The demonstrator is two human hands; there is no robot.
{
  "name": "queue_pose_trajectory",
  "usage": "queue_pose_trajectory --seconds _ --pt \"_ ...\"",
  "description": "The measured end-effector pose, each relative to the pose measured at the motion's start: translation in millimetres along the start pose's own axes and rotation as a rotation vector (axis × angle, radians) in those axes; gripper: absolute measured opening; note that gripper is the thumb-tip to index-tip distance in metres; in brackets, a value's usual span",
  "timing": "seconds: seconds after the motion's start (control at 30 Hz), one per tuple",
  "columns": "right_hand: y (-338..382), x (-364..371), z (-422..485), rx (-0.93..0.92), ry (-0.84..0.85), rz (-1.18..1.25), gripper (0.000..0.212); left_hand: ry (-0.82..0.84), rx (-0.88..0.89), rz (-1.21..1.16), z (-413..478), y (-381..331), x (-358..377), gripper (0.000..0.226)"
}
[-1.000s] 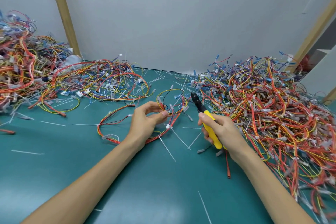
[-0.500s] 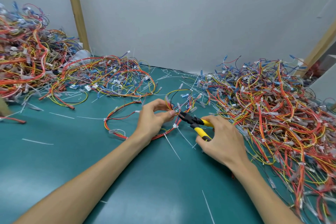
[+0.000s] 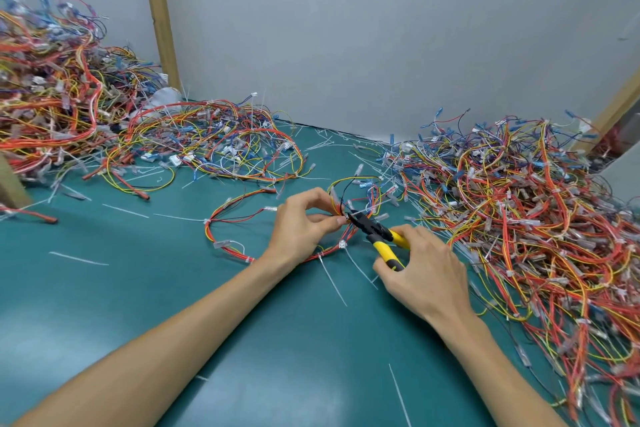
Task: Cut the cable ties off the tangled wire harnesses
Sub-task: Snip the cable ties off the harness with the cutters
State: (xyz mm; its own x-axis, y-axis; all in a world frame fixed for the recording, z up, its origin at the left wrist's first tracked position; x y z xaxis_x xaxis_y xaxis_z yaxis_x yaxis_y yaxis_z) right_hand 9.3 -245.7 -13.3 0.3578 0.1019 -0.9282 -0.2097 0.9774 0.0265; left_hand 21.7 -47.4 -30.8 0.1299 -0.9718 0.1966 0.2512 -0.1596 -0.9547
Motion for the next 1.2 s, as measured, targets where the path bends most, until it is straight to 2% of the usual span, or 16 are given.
queue_pose_trajectory --seconds 0.17,0.37,0.57,0.93,1.07,1.2 --pt "6.2 1.2 -2.0 -0.024 0.019 -0.047 0.037 -0.021 0.046 0.017 -1.9 -4.3 -1.0 0.028" --pt "9.8 1.7 -1.2 -0.029 0.073 -0.037 0.024 -0.022 0.056 -0.026 -1.6 -2.1 -2.0 0.028" --pt "12.3 -2.2 -2.6 -0.011 0.055 -0.039 0.034 -0.002 0.017 -0.138 0.1 3.8 -1.4 0.033" --pt "3.6 -3.1 2.1 -0.007 0.147 0.019 0.031 0.056 -0.063 -0.201 1.3 8.4 3.9 0.020" --pt "-0.7 1.1 4.8 -0.007 0.266 0.125 0.029 0.066 -0.080 -0.216 0.2 7.8 6.1 0.015" --pt "-2.1 17.1 -5.6 0.125 0.660 0.622 0.036 0.107 -0.053 -0.187 -0.6 6.0 8.2 0.014"
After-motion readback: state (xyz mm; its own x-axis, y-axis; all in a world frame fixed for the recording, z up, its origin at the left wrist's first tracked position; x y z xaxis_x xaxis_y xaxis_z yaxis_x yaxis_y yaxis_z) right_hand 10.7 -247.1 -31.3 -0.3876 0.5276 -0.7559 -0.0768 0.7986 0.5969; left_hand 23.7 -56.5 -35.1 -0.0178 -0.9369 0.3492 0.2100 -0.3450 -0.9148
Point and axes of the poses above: each hand's wrist, its own z-axis towards the middle knuckle, its own x-axis out of the palm, y = z × x, the point moved 7 cm from there along z, towards the middle knuckle, and after that the axes turned 14 degrees about -z, right-handed, at the moved point
